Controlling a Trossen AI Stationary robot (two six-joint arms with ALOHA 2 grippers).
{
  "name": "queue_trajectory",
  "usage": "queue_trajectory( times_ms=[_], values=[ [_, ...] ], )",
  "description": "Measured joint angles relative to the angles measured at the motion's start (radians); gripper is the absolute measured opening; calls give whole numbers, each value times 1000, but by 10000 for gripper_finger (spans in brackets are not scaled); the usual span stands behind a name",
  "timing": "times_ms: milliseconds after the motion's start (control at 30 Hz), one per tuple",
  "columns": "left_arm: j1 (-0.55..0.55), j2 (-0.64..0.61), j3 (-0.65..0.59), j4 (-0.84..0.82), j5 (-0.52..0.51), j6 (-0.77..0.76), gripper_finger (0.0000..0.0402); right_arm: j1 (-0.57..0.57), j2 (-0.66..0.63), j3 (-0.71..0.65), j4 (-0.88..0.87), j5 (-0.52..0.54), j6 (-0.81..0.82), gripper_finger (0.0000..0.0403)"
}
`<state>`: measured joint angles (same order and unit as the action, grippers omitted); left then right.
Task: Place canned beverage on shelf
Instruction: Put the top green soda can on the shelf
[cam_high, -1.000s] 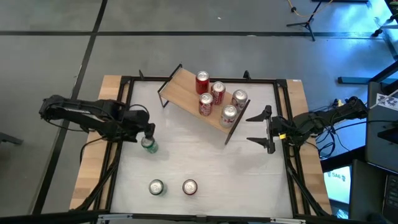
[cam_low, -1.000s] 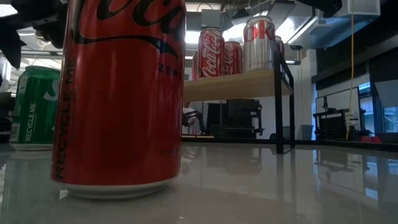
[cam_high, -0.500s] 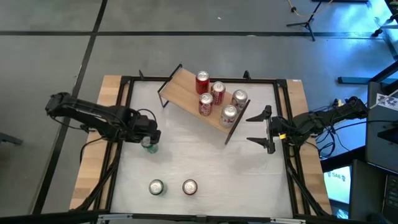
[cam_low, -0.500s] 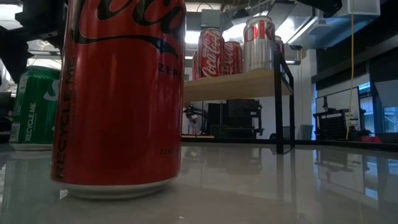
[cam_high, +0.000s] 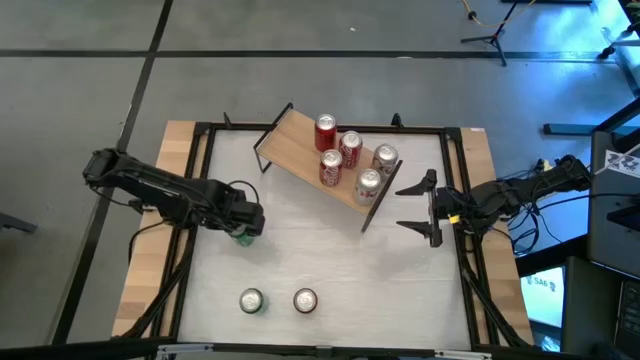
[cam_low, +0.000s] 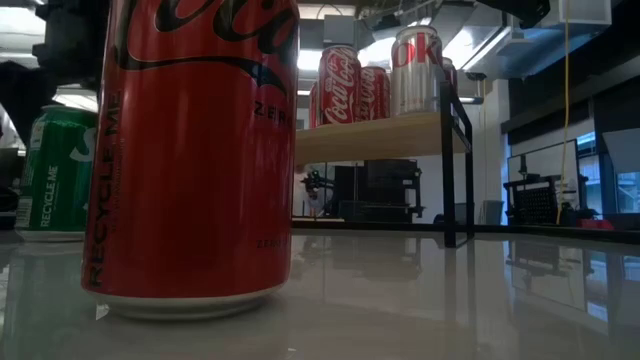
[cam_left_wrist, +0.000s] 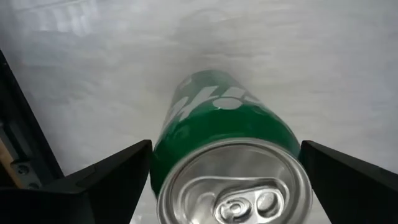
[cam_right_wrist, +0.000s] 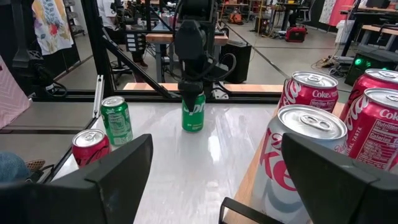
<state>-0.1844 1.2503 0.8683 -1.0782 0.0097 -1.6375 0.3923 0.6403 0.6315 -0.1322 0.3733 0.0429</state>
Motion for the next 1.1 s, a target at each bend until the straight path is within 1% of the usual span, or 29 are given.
queue_trajectory(
  times_ms=[200,300,467,633,733,933,1100],
  values=[
    [0,20,0,0,0,18,396,0,0,0,0,0,0,349],
    [0,26,0,0,-7,36,385,0,0,0,0,0,0,349],
    [-2,27,0,19,-48,36,349,0,0,0,0,0,0,349],
    [-2,27,0,35,-49,51,302,0,0,0,0,0,0,349],
    [-2,27,0,90,-50,117,286,0,0,0,0,0,0,349],
    [-2,28,-2,220,-80,283,288,0,0,0,0,0,0,349],
    [8,28,-2,322,-103,466,288,0,0,0,0,0,0,349]
  ],
)
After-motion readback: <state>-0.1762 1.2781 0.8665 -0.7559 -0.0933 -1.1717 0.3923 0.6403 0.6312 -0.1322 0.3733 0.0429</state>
